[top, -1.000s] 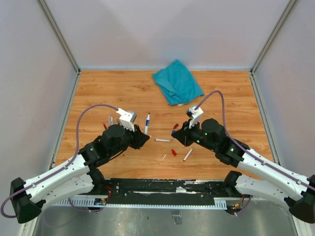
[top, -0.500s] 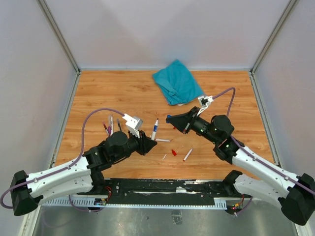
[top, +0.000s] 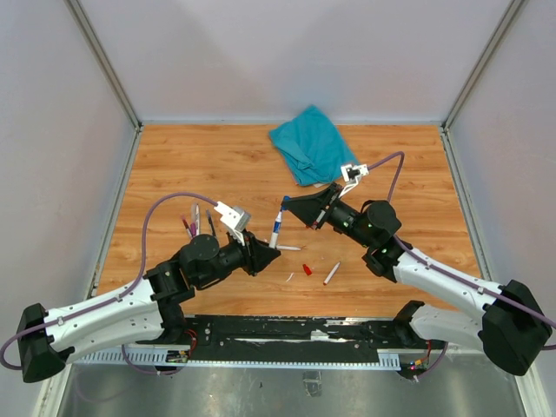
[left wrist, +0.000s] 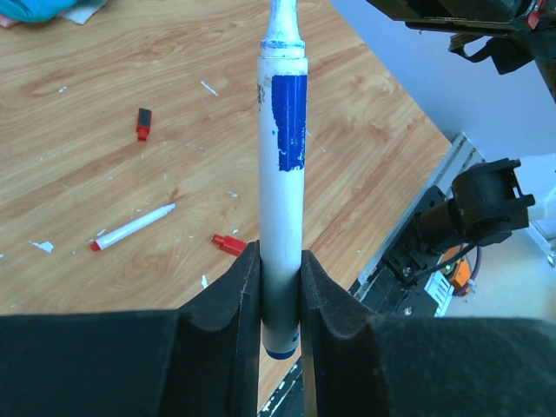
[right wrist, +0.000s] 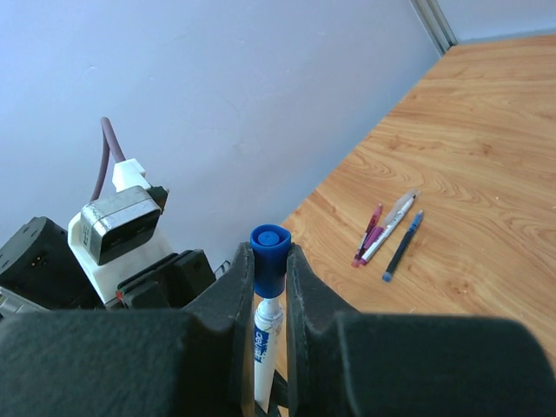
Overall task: Insert the pens into the pen caps
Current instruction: Insert the pen cap onto the pen.
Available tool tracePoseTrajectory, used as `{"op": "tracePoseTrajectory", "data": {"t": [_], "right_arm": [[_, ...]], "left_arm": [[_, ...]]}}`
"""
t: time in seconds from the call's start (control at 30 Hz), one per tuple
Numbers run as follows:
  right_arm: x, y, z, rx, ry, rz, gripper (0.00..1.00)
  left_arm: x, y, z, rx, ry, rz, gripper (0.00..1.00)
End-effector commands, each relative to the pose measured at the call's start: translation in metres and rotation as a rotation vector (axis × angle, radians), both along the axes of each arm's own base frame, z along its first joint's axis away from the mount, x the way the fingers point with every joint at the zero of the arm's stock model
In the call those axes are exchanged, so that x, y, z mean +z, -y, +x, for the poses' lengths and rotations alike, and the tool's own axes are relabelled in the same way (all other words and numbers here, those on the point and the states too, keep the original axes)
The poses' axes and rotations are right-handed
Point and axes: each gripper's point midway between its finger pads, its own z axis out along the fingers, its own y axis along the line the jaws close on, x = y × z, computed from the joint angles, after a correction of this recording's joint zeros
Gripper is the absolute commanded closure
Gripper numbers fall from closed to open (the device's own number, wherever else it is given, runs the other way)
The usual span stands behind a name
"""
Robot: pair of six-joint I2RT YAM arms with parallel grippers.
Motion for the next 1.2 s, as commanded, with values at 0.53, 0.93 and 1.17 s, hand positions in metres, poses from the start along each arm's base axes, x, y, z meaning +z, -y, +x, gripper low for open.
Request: {"op": "tracePoseTrajectory", "data": {"t": [0.53,0.93,1.17], "right_arm": [[0.029,-0.006,-0.006,0.012,0.032,0.067,0.99],[-0.001,-0.011,-0.020,0.064,-0.043,0.014,0.99],[-0.009,-0.016,-0.028,0.094,-0.068,0.002,0.99]], "left_arm": [[0.017,0.003,-0.002,-0.023,0.056,-0.047,0.99],[0.019,0.000,-0.001,-0.006,0.060,-0.046,0.99],[0.020,-0.001,0.001,0.005,0.060,-0.046,0.99]]}}
